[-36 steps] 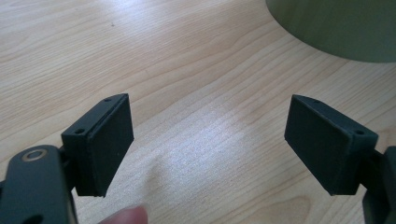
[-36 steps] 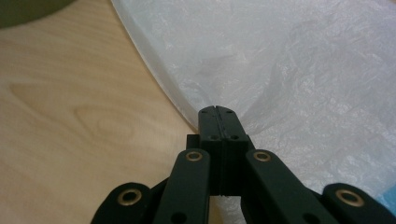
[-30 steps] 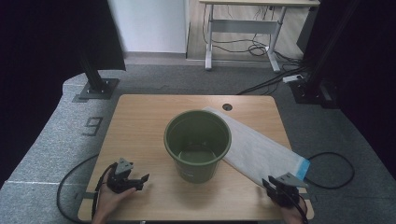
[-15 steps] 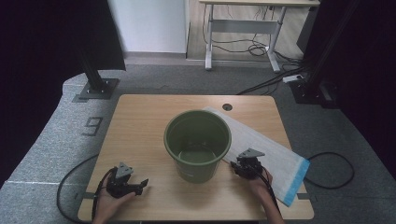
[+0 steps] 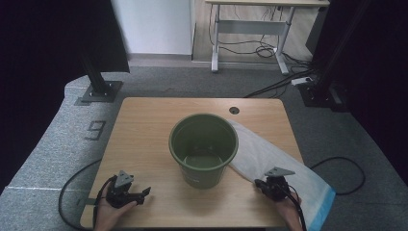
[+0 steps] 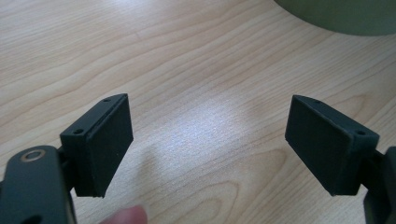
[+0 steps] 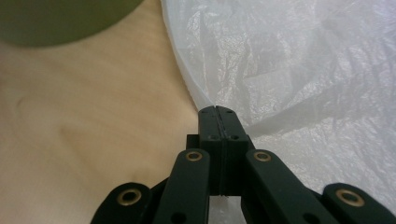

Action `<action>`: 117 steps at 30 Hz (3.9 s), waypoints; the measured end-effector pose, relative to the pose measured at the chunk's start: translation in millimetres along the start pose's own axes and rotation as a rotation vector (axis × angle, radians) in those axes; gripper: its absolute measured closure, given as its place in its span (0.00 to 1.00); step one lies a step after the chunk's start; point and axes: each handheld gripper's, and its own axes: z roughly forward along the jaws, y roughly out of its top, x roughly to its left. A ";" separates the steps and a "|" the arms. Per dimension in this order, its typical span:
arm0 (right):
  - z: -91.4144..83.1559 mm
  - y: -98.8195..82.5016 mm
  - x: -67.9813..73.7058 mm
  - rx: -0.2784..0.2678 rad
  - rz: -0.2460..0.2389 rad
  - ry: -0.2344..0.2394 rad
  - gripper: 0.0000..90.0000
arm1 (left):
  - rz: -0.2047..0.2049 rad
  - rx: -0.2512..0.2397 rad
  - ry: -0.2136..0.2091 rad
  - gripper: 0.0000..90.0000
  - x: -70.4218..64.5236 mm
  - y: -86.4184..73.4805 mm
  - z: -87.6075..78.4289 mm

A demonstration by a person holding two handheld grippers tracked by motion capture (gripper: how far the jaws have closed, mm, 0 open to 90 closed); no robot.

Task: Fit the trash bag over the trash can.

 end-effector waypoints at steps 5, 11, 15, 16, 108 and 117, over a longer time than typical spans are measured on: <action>-10.9 -4.1 11.0 -0.032 -0.043 -0.037 0.80 | -0.004 -0.007 -0.012 0.17 0.3 3.2 2.7; 15.7 34.1 37.5 -0.125 -0.108 -0.079 0.51 | 0.016 0.014 -0.016 0.17 -3.1 5.7 9.6; 51.7 51.0 41.3 -0.070 -0.111 -0.076 0.50 | 0.017 0.009 -0.009 0.17 -3.1 6.1 7.9; 58.3 53.2 42.2 -0.055 -0.116 -0.083 0.50 | 0.015 0.006 -0.008 0.17 -2.0 6.0 7.0; -110.0 183.8 48.3 -0.606 -0.028 -0.047 0.99 | -0.038 -0.004 -0.041 0.17 5.3 -1.5 3.3; -108.7 199.2 97.9 -0.598 -0.148 0.065 0.99 | -0.045 -0.014 -0.043 0.17 7.2 -2.3 1.1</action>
